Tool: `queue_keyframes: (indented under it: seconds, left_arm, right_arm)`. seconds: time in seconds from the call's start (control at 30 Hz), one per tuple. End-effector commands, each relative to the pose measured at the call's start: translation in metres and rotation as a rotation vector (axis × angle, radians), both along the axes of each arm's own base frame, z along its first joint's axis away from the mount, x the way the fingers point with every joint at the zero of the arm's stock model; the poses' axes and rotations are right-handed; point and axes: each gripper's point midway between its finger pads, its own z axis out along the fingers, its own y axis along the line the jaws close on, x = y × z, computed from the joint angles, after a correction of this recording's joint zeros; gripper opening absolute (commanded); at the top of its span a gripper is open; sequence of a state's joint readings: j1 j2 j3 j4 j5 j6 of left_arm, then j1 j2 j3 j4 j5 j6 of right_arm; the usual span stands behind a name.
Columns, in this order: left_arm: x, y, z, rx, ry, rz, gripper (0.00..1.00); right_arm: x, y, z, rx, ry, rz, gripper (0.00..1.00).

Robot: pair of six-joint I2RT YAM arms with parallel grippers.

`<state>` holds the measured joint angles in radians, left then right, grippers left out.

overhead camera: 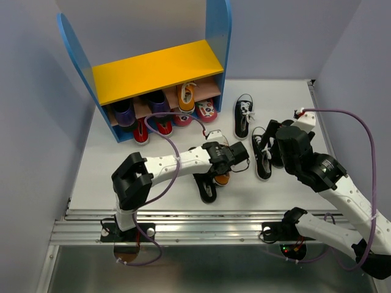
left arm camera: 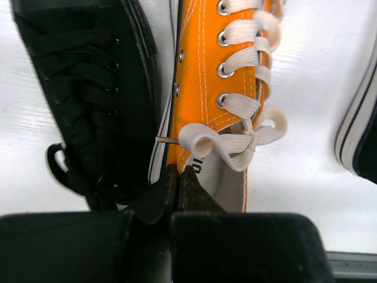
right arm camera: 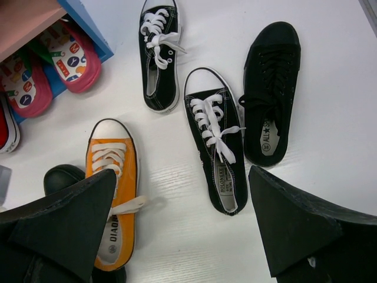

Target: Place and organize the shoes onto the shoe shelf

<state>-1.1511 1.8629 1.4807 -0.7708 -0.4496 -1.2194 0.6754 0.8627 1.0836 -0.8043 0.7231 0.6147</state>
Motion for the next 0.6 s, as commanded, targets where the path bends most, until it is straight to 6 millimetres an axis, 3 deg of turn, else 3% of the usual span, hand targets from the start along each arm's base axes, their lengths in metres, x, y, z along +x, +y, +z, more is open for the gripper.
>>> queue_keyframes:
  seconds: [0.0, 0.27, 0.57]
  left_arm:
    - [0.014, 0.01, 0.074, -0.033, -0.144, -0.015, 0.0]
    - [0.03, 0.014, 0.147, -0.104, -0.273, 0.013, 0.0]
    - [0.079, 0.015, 0.176, -0.163, -0.311, 0.056, 0.0]
  right_arm:
    - [-0.002, -0.008, 0.011, 0.007, -0.036, -0.03, 1.0]
    - [-0.004, -0.014, 0.015, 0.014, -0.055, -0.057, 1.0]
    - [-0.006, -0.013, 0.009, 0.029, -0.045, -0.054, 1.0]
